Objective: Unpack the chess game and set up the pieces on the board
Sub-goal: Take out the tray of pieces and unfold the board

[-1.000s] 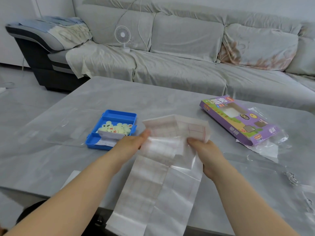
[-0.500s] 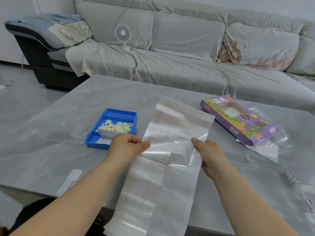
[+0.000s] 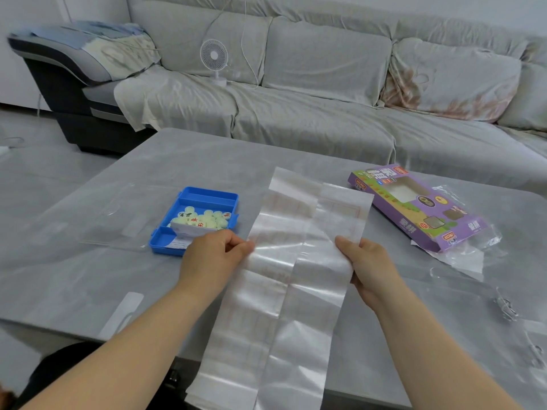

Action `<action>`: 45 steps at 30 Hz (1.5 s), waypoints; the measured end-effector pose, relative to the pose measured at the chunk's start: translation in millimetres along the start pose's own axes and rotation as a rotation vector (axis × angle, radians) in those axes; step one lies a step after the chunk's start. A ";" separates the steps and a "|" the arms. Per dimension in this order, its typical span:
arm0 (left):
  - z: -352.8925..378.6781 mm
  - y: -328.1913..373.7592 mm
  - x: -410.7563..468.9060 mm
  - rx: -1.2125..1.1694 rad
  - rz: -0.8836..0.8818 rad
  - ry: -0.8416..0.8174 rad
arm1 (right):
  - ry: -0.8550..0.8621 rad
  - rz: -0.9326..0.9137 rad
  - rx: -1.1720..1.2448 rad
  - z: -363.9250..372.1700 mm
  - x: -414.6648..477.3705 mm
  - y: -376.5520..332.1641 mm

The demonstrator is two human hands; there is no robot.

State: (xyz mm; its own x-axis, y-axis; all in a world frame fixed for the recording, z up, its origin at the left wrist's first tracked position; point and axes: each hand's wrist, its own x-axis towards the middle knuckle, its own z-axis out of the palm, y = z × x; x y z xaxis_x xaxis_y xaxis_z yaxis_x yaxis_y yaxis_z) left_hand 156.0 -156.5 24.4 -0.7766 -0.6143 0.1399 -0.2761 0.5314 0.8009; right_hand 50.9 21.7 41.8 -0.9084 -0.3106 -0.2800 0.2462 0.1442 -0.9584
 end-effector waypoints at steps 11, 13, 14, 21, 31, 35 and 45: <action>6.0 8.8 5.6 -0.244 -0.085 -0.126 | 0.001 -0.046 -0.082 -0.9 4.0 5.1; 16.0 23.4 8.5 -0.299 -0.116 -0.242 | -0.037 -0.059 -0.105 6.1 3.8 4.3; 20.3 29.4 12.4 -0.280 -0.106 -0.255 | -0.057 -0.069 -0.108 8.7 3.4 2.6; 28.2 52.0 46.0 -0.141 -0.093 -0.282 | -0.172 -0.212 -0.160 8.6 6.9 -27.0; -28.4 92.9 96.4 -0.389 0.325 -0.005 | 0.010 -0.580 -0.142 -5.3 20.1 -114.9; -50.2 93.3 88.0 -0.253 0.466 0.104 | 0.005 -0.719 -0.179 -16.7 9.2 -115.0; -52.3 8.2 25.5 -0.679 -0.193 -0.197 | -0.039 -1.004 -0.868 -48.4 1.8 14.4</action>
State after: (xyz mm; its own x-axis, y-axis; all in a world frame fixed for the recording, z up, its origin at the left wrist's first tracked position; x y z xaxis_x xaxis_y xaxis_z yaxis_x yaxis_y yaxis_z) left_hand 163.5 -198.3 65.0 -0.8546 -0.5103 -0.0967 -0.0565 -0.0938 0.9940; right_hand 36.4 68.7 30.1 -0.5542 -0.6587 0.5089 -0.8291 0.3825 -0.4079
